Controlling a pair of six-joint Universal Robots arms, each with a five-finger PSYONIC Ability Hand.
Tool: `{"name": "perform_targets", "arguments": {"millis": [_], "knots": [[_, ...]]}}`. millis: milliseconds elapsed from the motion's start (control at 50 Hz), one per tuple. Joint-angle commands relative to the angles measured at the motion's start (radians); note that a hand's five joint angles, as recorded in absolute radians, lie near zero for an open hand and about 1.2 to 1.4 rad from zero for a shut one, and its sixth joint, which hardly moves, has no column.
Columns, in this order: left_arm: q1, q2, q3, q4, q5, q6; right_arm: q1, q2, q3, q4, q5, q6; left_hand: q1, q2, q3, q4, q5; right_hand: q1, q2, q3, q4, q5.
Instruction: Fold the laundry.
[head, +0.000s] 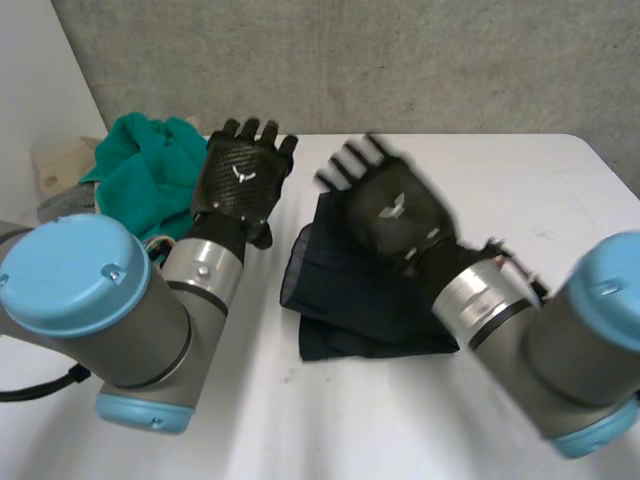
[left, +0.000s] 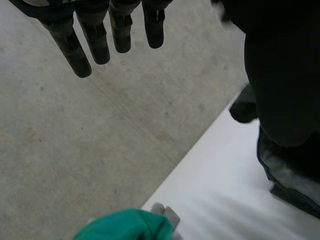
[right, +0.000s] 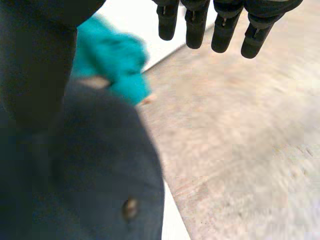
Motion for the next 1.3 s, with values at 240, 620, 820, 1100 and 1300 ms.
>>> {"name": "perform_targets", "arguments": {"millis": [240,620,820,1100,1300], "knots": [[-0.088,-0.274,0.392,-0.168,0.187,-0.229,-0.261,0.107,-0.3,0.553,-0.026,0.495,-0.015,-0.03,-0.037,-0.025,-0.045,-0.065,-0.042,-0.037,-0.038,-0.044],[-0.088,-0.462,0.555,-0.552,-0.022,-0.178,-0.228,0.382,-0.529,0.703,-0.018,0.387,-0.008,-0.023,-0.03,-0.018,-0.038,-0.065,-0.042,-0.037,-0.038,-0.044],[-0.088,-0.502,0.541,-0.553,-0.062,-0.146,-0.191,0.451,-0.519,0.707,0.088,0.171,-0.008,-0.023,-0.03,-0.018,-0.038,-0.065,-0.042,-0.037,-0.038,-0.044],[-0.103,-0.396,0.537,-0.601,-0.088,-0.155,-0.183,0.324,-0.495,0.692,0.155,0.097,-0.008,-0.023,-0.03,-0.018,-0.038,-0.065,-0.042,-0.037,-0.038,-0.044],[-0.129,-0.33,0.517,-0.605,-0.065,-0.187,-0.143,0.247,-0.443,0.689,0.151,0.12,-0.015,-0.03,-0.037,-0.025,-0.045,-0.065,-0.042,-0.037,-0.038,-0.044]]}}
